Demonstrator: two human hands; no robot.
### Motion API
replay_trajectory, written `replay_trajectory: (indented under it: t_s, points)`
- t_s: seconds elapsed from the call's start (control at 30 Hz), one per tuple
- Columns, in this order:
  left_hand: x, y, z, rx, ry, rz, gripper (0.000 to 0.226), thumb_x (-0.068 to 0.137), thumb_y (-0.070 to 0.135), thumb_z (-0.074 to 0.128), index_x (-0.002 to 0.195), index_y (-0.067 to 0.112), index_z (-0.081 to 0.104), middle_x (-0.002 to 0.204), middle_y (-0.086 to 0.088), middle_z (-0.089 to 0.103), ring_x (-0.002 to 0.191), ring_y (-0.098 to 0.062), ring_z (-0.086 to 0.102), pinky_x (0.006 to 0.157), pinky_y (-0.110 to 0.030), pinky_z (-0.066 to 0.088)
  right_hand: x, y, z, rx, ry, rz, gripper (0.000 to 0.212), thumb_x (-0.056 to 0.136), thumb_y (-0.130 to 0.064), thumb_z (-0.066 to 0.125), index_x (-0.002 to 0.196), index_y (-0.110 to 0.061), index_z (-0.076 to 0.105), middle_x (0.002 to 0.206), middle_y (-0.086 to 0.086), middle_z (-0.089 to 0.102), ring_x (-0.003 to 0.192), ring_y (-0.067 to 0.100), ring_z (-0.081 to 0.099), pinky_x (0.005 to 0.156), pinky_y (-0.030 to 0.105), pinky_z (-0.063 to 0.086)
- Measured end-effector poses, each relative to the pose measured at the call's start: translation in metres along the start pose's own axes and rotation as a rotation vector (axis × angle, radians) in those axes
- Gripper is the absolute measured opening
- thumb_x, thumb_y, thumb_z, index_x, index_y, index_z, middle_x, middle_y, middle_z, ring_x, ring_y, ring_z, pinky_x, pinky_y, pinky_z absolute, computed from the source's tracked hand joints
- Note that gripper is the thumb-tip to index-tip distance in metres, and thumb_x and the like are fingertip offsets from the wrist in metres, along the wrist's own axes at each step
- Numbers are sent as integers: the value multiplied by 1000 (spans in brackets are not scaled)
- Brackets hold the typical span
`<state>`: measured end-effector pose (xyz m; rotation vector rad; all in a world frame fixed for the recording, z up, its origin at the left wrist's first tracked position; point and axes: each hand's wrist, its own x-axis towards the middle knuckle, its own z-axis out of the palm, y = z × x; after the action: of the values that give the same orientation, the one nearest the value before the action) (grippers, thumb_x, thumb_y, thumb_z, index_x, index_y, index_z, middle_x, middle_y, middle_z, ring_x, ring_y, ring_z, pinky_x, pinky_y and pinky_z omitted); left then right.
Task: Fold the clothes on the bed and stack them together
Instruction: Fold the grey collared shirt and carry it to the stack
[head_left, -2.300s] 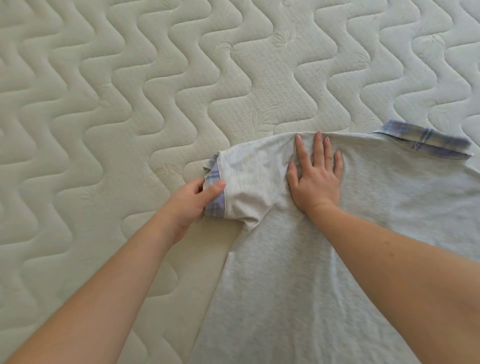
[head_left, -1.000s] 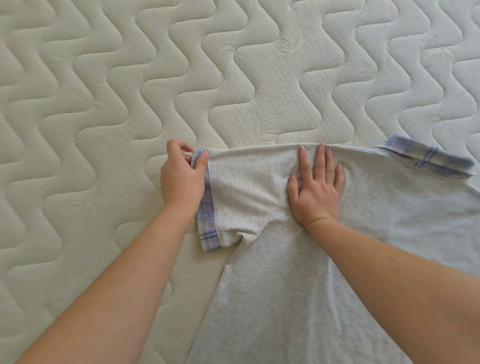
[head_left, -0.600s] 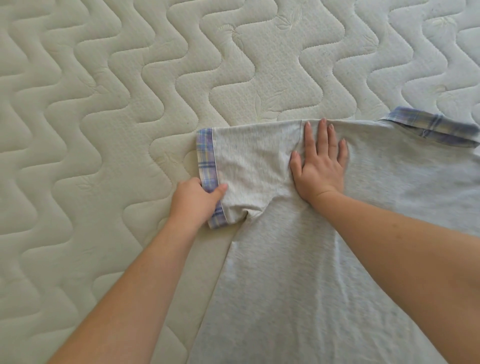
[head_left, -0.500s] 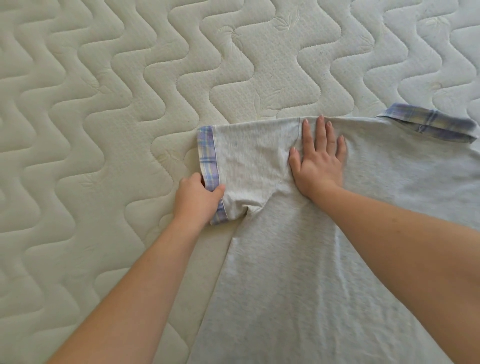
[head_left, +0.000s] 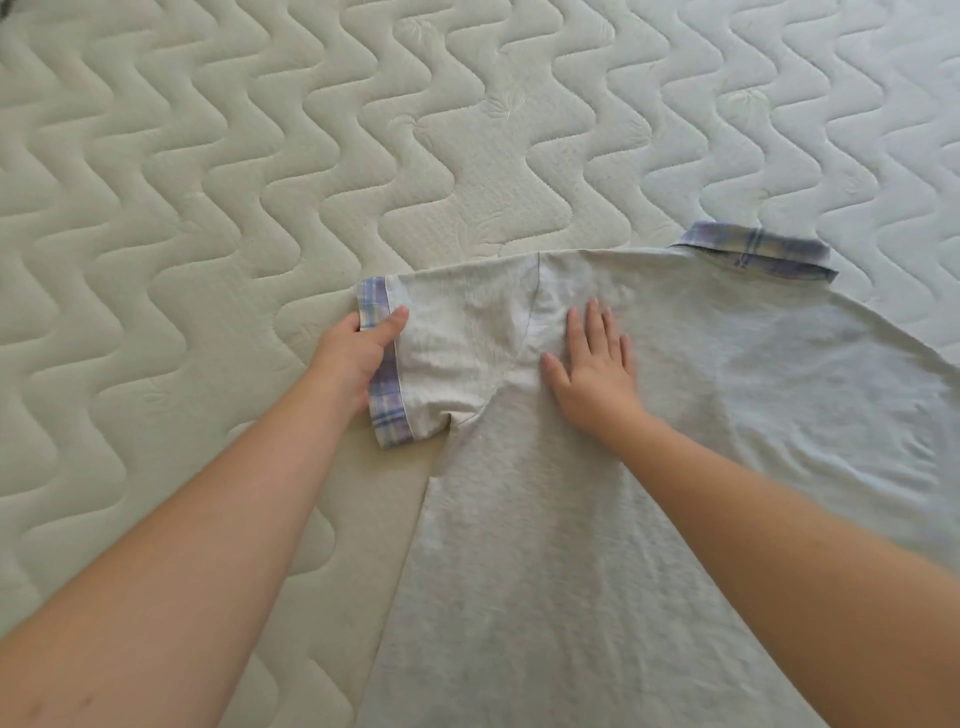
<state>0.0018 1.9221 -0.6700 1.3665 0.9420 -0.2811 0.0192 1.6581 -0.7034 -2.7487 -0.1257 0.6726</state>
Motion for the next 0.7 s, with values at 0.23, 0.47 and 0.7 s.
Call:
replay_trajectory:
  t_s: [0.23, 0.47, 0.7]
  points:
    - [-37, 26, 14, 279, -55, 424, 10, 90, 26, 70, 89, 35, 69, 82, 17, 74, 82, -5, 70, 80, -30, 57, 37, -14, -41, 1031, 50, 216, 50, 96, -39, 35, 146, -32, 36, 144, -14, 43, 129, 5, 35, 113, 28, 22]
    - [-117, 65, 103, 630, -191, 873, 20, 91, 24, 63, 72, 23, 58, 61, 1, 53, 62, -13, 50, 57, -21, 36, 37, 8, -82, 1432, -104, 307, 52, 105, -37, 19, 144, -14, 45, 136, 9, 57, 118, 16, 57, 94, 28, 42]
    - [-137, 23, 190, 887, -716, 669, 28, 98, 34, 54, 123, 25, 62, 112, 1, 66, 102, -16, 60, 83, -24, 43, 6, 63, -113, 1429, 5, 469, 39, 107, -36, 25, 86, -21, 54, 100, 11, 71, 50, -4, 63, 48, 10, 47]
